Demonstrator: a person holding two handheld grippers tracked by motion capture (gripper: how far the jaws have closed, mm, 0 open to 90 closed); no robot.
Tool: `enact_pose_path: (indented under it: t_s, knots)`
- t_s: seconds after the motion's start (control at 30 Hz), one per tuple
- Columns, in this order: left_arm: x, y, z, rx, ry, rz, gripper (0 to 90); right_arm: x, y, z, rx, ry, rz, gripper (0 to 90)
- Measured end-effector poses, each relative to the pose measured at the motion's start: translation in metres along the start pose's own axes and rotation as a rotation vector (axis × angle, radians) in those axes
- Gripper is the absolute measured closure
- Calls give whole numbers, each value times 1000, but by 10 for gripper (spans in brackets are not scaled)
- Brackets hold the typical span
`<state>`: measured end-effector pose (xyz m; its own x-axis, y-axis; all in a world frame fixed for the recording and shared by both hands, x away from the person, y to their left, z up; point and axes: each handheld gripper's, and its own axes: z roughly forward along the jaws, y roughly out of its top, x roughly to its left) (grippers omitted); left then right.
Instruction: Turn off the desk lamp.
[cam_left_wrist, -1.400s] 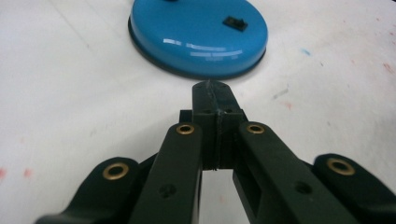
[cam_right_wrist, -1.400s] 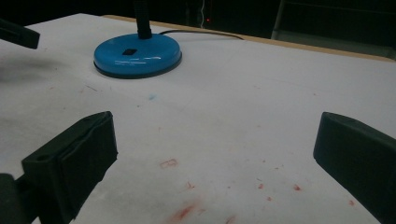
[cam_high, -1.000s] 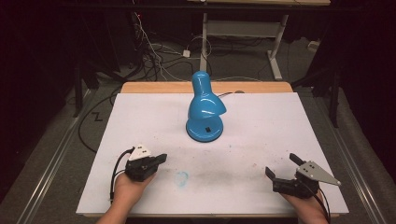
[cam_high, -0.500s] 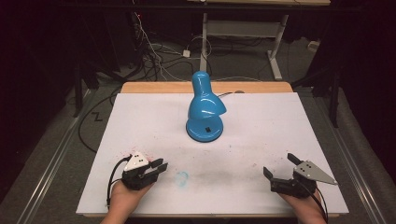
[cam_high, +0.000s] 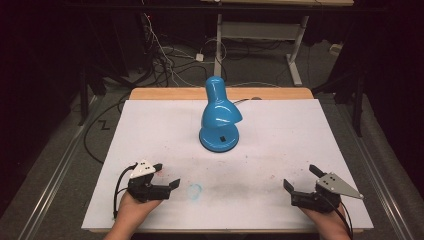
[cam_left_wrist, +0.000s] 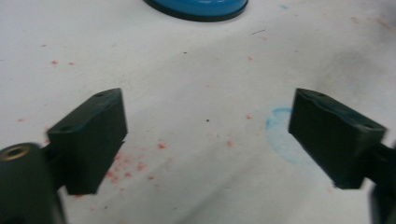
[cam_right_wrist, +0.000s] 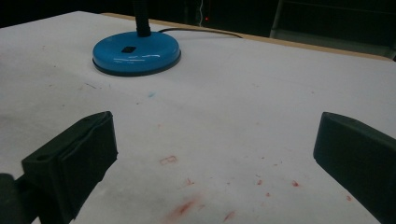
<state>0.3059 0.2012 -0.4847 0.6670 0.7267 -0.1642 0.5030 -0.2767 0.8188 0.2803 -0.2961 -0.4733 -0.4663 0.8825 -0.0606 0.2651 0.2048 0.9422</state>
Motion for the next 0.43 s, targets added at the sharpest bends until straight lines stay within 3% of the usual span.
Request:
enact_pose_path:
  t_s: [0.03, 0.17, 0.43]
  knots:
    - [-2, 1, -1, -1, 1, 10, 0, 1, 0, 0, 0, 1, 2, 3]
    - [-9, 4, -7, -51, 7, 58, 0, 3, -1, -1, 4, 2, 7, 3]
    - [-2, 4, -9, -77, 26, 34, 0, 3, -2, 3, 10, 9, -10, 3]
